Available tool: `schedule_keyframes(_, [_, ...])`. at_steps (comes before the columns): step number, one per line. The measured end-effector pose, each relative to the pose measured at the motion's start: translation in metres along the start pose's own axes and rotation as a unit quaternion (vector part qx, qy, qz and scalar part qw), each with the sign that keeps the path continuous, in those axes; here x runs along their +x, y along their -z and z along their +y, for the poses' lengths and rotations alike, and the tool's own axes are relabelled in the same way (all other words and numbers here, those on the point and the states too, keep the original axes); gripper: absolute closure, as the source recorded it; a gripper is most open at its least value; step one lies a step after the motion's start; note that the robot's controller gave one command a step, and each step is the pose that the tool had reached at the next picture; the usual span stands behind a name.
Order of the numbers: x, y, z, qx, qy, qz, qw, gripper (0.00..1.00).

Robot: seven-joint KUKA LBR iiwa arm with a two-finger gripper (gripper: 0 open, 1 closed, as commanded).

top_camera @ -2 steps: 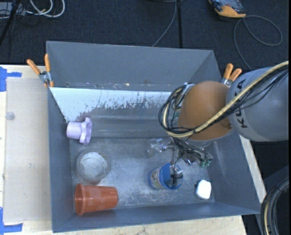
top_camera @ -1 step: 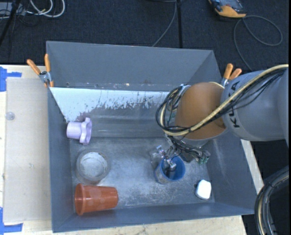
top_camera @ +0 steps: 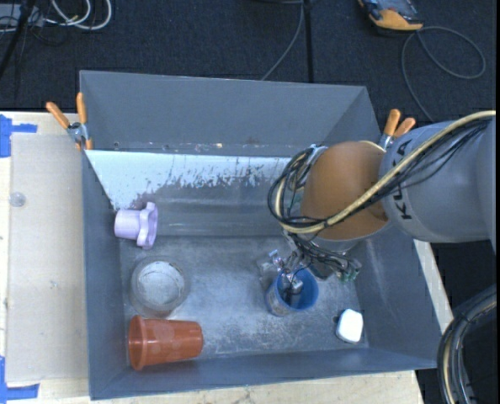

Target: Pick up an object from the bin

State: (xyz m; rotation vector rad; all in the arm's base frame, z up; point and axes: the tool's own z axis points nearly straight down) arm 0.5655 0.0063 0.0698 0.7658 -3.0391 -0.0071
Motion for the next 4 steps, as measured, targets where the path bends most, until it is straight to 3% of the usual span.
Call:
schedule_keyframes(1, [0.009, 0.036, 0.007, -0.002, 0.010, 0.0046, 0.9999, 1.00])
schedule_keyframes(2, [0.007, 0.085, 0.007, -0.001, 0.012, 0.0009, 0.9999, 1.00])
schedule_keyframes(3, [0.018, 0.111, 0.003, -0.001, 0.031, 0.0016, 0.9995, 1.00])
schedule_keyframes(4, [0.017, 0.154, 0.007, -0.004, 0.029, 0.0060, 0.9996, 1.00])
